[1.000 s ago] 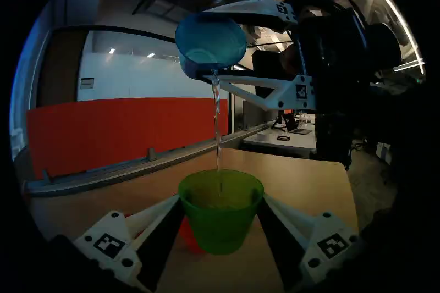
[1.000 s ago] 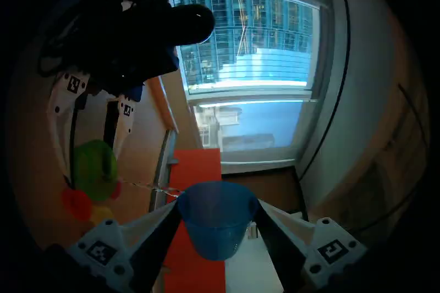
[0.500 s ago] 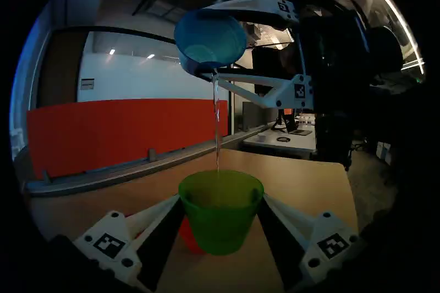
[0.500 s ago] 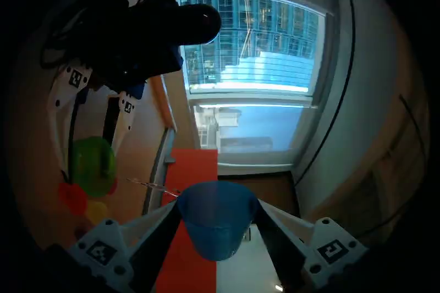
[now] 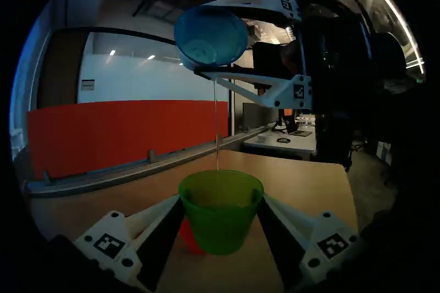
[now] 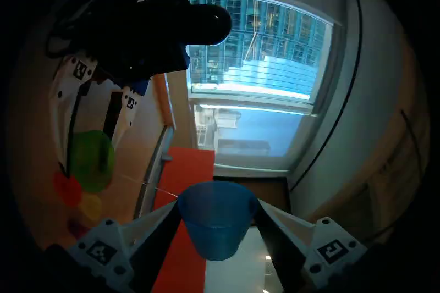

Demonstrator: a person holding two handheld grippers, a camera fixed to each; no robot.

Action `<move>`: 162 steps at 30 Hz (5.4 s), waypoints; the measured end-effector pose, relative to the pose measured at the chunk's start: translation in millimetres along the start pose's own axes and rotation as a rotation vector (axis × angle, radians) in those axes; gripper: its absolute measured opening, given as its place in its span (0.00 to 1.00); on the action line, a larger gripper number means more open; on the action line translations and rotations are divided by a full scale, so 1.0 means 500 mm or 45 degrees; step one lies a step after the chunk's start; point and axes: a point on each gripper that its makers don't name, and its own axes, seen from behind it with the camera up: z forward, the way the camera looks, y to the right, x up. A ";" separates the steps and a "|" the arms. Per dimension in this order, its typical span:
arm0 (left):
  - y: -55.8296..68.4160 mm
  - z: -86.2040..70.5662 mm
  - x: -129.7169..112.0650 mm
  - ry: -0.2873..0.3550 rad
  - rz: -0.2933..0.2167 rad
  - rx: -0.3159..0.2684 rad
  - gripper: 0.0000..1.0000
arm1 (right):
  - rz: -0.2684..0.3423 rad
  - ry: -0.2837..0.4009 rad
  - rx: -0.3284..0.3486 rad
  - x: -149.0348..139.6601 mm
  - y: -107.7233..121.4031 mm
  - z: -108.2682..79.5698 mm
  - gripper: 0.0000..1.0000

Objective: Pour water

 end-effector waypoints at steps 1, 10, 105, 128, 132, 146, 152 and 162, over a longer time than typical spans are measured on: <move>0.000 0.000 0.001 0.001 0.000 0.001 0.85 | -0.005 0.001 -0.001 0.001 0.000 0.000 0.91; 0.000 0.000 0.003 0.005 -0.006 0.004 0.85 | -0.046 0.006 -0.004 0.013 -0.001 -0.004 0.91; -0.050 -0.038 0.010 -0.068 0.035 0.093 0.85 | 1.874 -0.043 0.092 -0.063 -0.099 -0.239 0.91; -0.083 -0.067 0.032 -0.067 0.034 0.146 0.85 | 1.911 -0.111 0.066 -0.119 -0.164 -0.316 0.91; -0.081 -0.069 0.021 -0.100 0.051 0.145 0.85 | 1.910 -0.111 0.091 -0.114 -0.178 -0.314 0.91; -0.092 -0.068 0.019 -0.128 0.056 0.152 0.85 | 1.932 -0.136 0.177 -0.101 -0.239 -0.320 0.91; -0.089 -0.064 0.009 -0.156 0.070 0.146 0.85 | 1.938 -0.159 0.219 -0.095 -0.277 -0.322 0.91; -0.086 -0.055 -0.026 -0.221 0.074 0.132 0.85 | 1.942 -0.189 0.290 -0.089 -0.331 -0.318 0.91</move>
